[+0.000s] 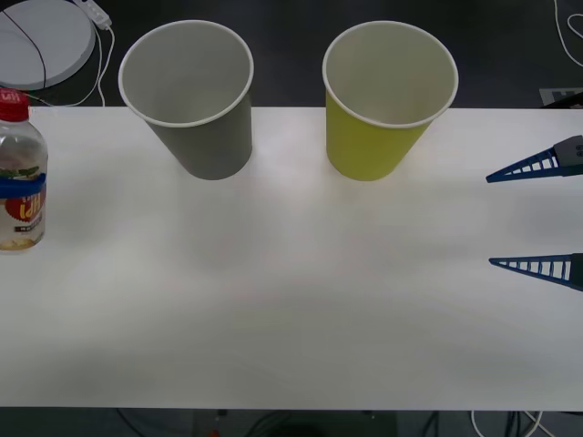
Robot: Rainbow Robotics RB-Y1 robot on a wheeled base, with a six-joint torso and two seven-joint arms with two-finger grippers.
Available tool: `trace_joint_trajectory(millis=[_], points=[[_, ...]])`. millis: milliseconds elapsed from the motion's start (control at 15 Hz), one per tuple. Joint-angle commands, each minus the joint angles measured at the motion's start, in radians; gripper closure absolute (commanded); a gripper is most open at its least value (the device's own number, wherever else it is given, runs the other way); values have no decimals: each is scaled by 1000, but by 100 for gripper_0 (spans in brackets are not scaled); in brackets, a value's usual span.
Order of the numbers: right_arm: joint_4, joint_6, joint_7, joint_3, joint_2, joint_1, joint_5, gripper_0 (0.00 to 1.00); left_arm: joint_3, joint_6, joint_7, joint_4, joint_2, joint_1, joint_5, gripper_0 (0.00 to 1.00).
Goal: Put the can into the green bin and the plastic bottle into the gray bin
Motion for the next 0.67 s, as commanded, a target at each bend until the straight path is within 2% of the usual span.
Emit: trace_joint_trajectory(millis=[67, 333, 667], points=[[0, 0, 0, 0, 0, 0, 0, 0, 0, -117, 2, 78, 23, -99, 1, 100], [0, 0, 0, 0, 0, 0, 0, 0, -16, -253, 13, 175, 83, -227, -3, 100], [0, 0, 0, 0, 0, 0, 0, 0, -128, -332, 32, 259, 120, -406, -25, 100]])
